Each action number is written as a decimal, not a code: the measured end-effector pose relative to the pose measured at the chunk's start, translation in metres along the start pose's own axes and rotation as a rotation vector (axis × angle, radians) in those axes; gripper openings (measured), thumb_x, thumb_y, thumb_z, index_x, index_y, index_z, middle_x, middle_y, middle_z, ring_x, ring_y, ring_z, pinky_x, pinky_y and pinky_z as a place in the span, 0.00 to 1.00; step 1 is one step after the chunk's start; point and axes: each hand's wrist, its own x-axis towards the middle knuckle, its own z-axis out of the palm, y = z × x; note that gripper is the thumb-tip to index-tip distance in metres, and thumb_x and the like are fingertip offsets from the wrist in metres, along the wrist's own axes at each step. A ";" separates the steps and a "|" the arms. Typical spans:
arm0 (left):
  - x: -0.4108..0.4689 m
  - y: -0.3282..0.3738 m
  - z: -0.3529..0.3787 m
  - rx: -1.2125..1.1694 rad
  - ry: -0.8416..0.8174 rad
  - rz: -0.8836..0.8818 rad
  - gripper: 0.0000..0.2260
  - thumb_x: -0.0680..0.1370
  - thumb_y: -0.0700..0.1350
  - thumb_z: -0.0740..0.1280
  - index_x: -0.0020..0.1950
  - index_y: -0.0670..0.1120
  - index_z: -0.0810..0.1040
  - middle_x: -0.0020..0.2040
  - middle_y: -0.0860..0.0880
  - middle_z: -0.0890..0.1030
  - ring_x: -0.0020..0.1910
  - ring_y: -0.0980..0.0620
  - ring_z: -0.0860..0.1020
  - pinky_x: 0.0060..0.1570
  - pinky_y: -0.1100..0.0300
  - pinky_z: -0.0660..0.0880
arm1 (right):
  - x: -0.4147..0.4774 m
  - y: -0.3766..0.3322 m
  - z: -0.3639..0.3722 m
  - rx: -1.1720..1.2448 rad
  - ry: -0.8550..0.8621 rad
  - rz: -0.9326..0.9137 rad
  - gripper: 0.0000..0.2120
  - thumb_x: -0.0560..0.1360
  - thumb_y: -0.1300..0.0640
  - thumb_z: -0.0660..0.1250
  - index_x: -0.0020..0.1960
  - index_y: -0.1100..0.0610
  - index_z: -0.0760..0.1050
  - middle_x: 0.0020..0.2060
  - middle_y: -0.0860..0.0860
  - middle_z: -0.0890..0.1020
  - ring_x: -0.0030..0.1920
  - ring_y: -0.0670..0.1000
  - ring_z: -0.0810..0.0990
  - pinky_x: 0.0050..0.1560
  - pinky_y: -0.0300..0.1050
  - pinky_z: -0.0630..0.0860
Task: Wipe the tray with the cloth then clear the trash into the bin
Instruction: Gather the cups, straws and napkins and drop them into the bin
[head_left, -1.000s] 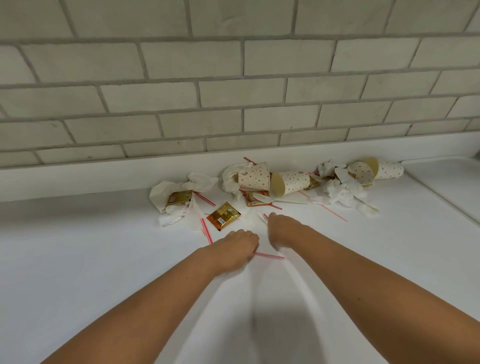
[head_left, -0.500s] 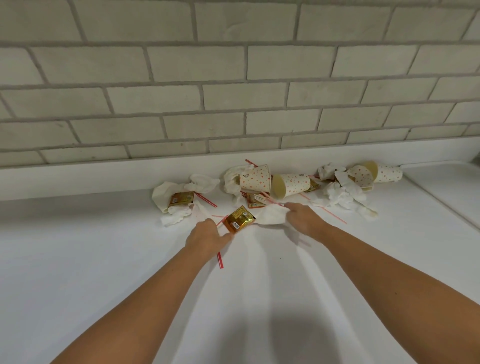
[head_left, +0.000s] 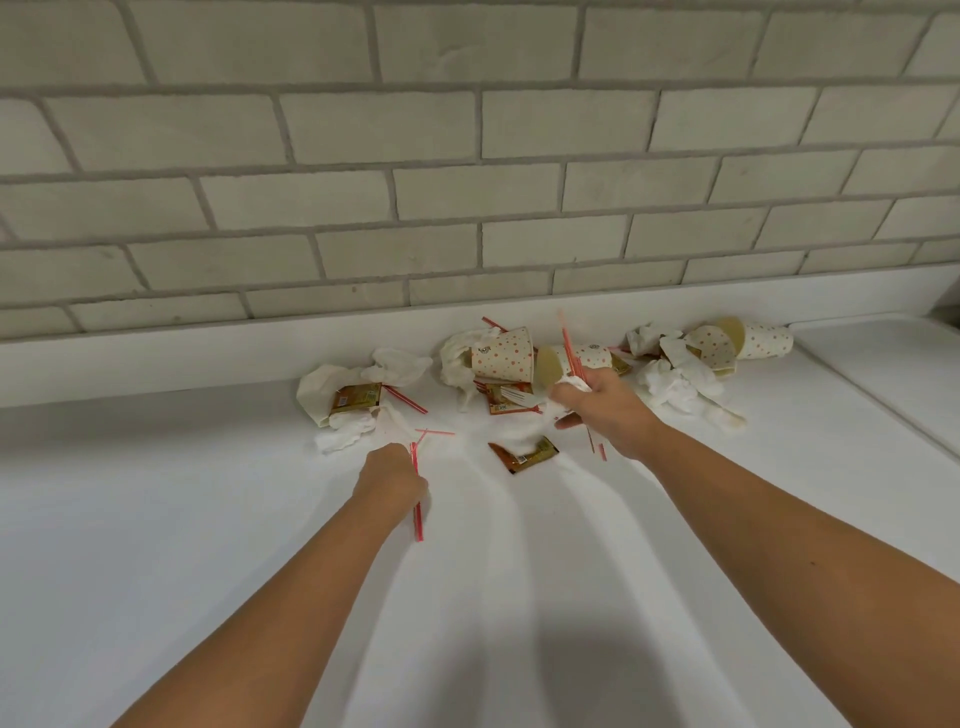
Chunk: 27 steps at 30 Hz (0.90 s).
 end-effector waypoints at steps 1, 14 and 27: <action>-0.001 0.000 0.000 0.020 -0.014 0.004 0.09 0.76 0.40 0.65 0.54 0.41 0.71 0.51 0.44 0.75 0.51 0.47 0.77 0.37 0.64 0.69 | 0.002 0.002 0.003 0.007 0.001 -0.007 0.10 0.76 0.60 0.65 0.51 0.68 0.76 0.43 0.59 0.81 0.43 0.57 0.82 0.47 0.50 0.80; -0.021 0.002 0.012 0.164 -0.134 0.304 0.11 0.78 0.43 0.58 0.36 0.46 0.65 0.34 0.51 0.67 0.34 0.54 0.68 0.29 0.65 0.60 | 0.019 0.016 0.032 -0.894 -0.468 0.046 0.29 0.72 0.55 0.70 0.70 0.53 0.64 0.59 0.51 0.74 0.54 0.49 0.71 0.55 0.42 0.66; -0.003 0.018 0.003 -0.086 0.051 0.323 0.20 0.78 0.47 0.63 0.67 0.40 0.63 0.56 0.42 0.76 0.54 0.44 0.77 0.43 0.58 0.69 | 0.001 0.038 -0.002 -0.780 -0.271 0.170 0.34 0.69 0.46 0.73 0.70 0.58 0.67 0.64 0.53 0.72 0.64 0.53 0.71 0.57 0.42 0.67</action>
